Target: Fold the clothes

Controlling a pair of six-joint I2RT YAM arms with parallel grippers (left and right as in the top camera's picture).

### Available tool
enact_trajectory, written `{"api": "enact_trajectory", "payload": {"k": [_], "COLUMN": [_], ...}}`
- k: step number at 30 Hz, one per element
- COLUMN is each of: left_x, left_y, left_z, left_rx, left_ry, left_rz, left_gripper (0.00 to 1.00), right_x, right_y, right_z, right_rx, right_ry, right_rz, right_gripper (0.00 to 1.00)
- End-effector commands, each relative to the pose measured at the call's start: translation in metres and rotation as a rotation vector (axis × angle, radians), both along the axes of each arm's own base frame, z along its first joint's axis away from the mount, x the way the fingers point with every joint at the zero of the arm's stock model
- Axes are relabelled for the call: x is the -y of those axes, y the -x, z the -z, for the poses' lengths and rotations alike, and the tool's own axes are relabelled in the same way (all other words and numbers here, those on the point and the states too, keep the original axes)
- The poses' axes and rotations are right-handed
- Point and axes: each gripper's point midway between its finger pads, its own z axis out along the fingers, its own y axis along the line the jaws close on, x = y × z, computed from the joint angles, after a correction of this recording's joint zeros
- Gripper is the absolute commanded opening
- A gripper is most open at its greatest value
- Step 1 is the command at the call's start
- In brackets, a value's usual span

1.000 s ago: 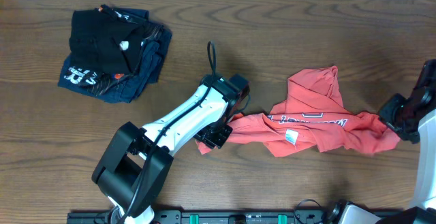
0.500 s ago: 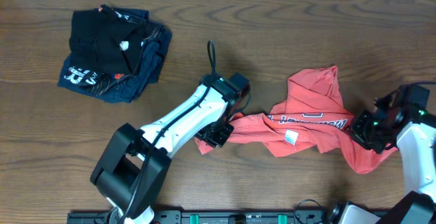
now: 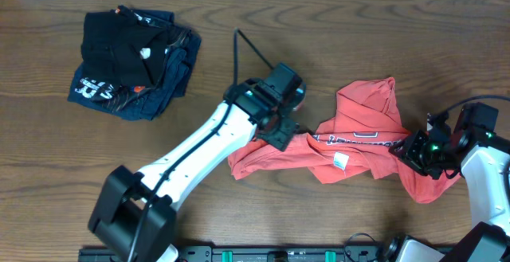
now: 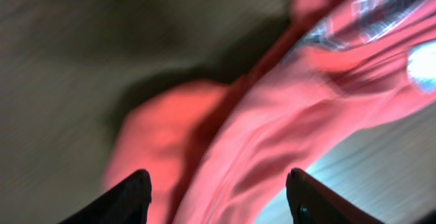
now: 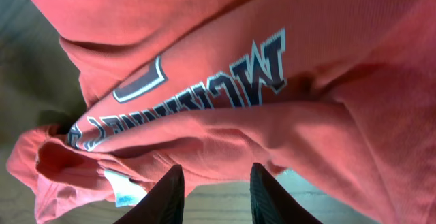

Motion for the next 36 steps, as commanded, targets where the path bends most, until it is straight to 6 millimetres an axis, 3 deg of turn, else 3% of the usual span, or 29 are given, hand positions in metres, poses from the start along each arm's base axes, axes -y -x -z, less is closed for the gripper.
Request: {"api": "enact_trajectory", "payload": {"k": [1,8,16,23,31,36], "left_x": [0.028,0.042,0.029,0.029,0.03,0.038], "left_y": [0.02,0.044,0.018,0.009,0.008,0.006], "left_z": [0.014,0.047,0.085,0.073,0.03,0.035], "left_rx": [-0.059,-0.083,0.009,0.056,0.106,0.117], "left_ry": [0.06,-0.008,-0.187,-0.2,-0.152,-0.119], "left_rz": [0.166,0.371,0.364,0.336,0.309,0.312], "left_gripper": [0.69,0.72,0.7,0.69,0.67,0.67], "right_x": [-0.002,-0.002,-0.002,-0.001,0.0,0.001], "right_y": [-0.001,-0.002,-0.003,-0.003,-0.006,-0.008], "right_z": [-0.001,-0.001,-0.001,-0.002,-0.002,-0.002], "right_rx": [0.016,0.02,0.022,0.026,0.038,0.047], "right_ry": [-0.013,-0.011,-0.01,-0.008,-0.002,0.002], "right_rz": [-0.006,-0.007,-0.007,-0.008,-0.007,-0.007], "right_gripper": [0.31,0.31,0.3,0.3,0.31,0.31]}}
